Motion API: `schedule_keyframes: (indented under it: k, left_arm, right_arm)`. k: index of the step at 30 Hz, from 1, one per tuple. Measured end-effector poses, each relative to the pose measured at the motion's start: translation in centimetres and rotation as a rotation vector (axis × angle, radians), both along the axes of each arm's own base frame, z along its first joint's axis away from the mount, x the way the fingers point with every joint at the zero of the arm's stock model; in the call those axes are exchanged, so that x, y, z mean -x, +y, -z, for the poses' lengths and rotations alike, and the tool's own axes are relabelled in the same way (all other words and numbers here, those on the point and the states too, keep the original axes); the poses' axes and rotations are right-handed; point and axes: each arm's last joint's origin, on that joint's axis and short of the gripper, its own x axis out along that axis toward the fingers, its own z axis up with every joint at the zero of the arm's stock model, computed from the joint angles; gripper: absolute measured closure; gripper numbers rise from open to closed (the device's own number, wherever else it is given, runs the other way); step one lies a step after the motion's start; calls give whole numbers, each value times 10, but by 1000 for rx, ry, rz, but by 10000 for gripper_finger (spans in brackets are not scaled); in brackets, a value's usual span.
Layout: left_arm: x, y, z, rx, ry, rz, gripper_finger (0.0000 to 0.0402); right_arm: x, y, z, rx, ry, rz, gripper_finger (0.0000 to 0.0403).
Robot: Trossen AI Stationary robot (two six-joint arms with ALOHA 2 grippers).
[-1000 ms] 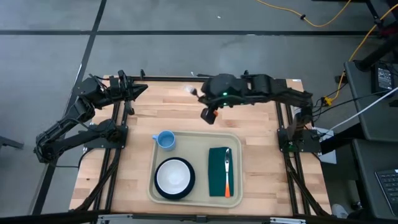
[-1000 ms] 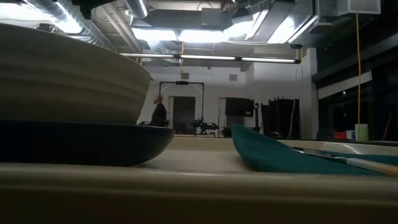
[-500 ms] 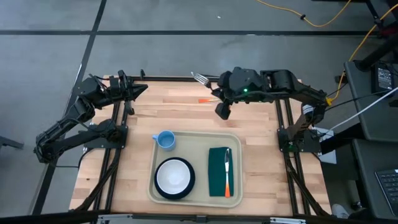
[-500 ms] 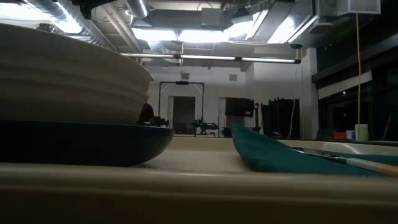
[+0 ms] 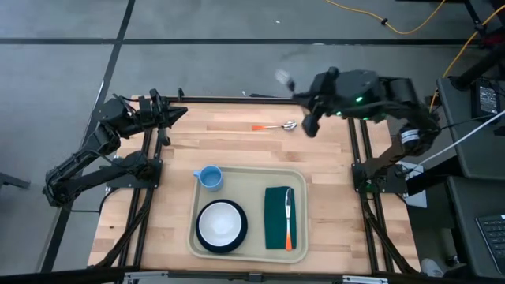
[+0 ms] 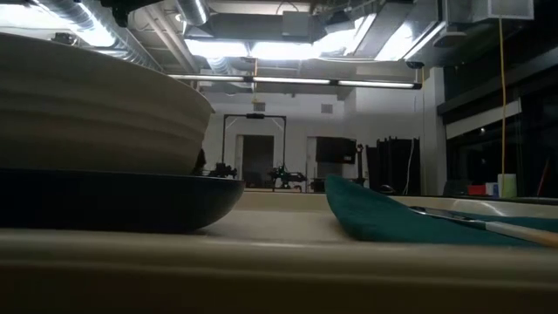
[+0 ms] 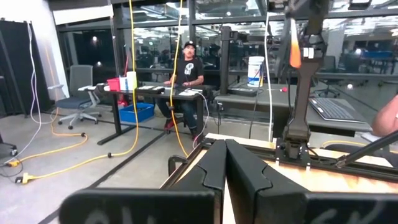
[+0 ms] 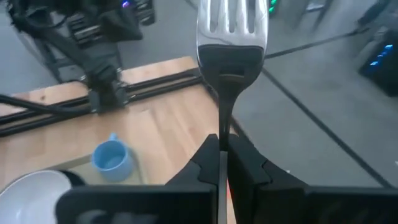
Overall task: Set up tray
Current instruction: Put the orange fork on top of the napkin to the left of the orange knife
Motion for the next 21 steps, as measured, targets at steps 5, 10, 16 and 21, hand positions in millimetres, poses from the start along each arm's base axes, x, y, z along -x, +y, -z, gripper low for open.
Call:
schedule_keyframes:
  k: [5,10,16,21]
  left_arm:
    - [0,0,0,13,-9,2,398]
    - [0,0,-1,17,-14,2,398]
    - [0,0,-1,19,-15,2,398]
    - [0,0,-1,21,-15,2,398]
  right_arm:
    - [26,-13,-11,42,-24,38,387]
    - [55,-23,-23,86,-52,65,387]
    - [103,-31,-31,110,-58,131,387]
    - [126,-29,-32,91,-103,143,387]
